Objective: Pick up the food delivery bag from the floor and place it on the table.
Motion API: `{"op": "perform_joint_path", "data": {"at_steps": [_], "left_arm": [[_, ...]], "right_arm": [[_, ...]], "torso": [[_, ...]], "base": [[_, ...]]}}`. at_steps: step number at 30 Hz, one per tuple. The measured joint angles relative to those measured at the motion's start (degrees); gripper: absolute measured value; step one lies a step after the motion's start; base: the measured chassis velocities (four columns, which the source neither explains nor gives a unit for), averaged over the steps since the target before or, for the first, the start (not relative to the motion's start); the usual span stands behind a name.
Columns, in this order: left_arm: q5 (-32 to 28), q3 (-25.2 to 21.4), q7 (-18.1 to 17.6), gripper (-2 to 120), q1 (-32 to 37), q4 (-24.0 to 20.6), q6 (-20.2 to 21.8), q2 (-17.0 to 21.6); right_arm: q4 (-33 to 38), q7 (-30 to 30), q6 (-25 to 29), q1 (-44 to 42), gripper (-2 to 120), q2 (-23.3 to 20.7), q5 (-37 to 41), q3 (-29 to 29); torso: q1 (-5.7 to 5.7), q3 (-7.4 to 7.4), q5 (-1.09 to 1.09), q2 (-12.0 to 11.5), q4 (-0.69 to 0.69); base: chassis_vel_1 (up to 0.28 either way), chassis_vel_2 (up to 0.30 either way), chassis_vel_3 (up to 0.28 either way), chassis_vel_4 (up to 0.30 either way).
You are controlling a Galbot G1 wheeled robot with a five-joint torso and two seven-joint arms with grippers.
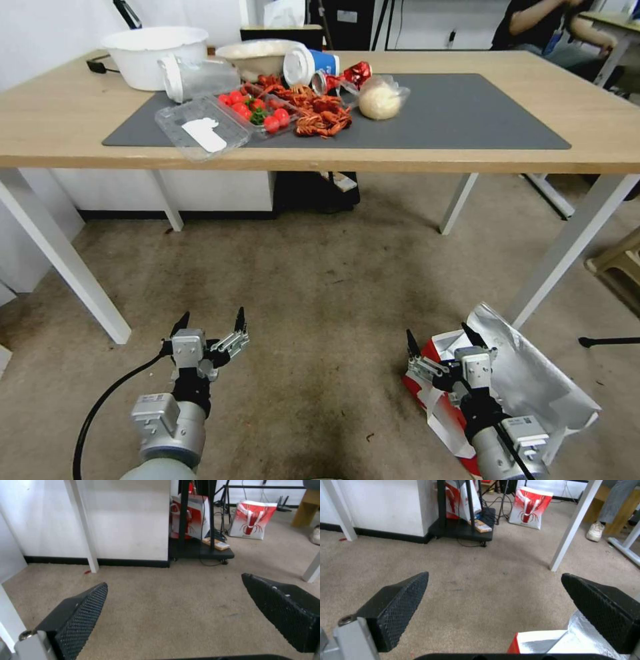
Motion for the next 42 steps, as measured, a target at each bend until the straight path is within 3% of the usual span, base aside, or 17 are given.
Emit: {"op": "perform_joint_path", "data": {"at_steps": [25, 42], "left_arm": [[-0.4, 0.1, -0.4, 100, 0.2, -0.3, -0.2, -0.1], [-0.5, -0.2, 0.3, 100, 0.0, 0.6, -1.7, 0.0]], "right_arm": [[-0.2, -0.2, -0.2, 0.0, 100, 0.0, -0.2, -0.1], [-0.4, -0.4, -0.2, 0.0, 100, -0.1, -0.2, 0.1]], "torso": [[-0.54, -5.33, 0.00, -5.9, 0.00], [-0.75, -5.34, 0.00, -6.5, 0.00]], "base": [[0.000, 0.000, 0.000, 0.000], [0.000, 0.000, 0.000, 0.000]]}}
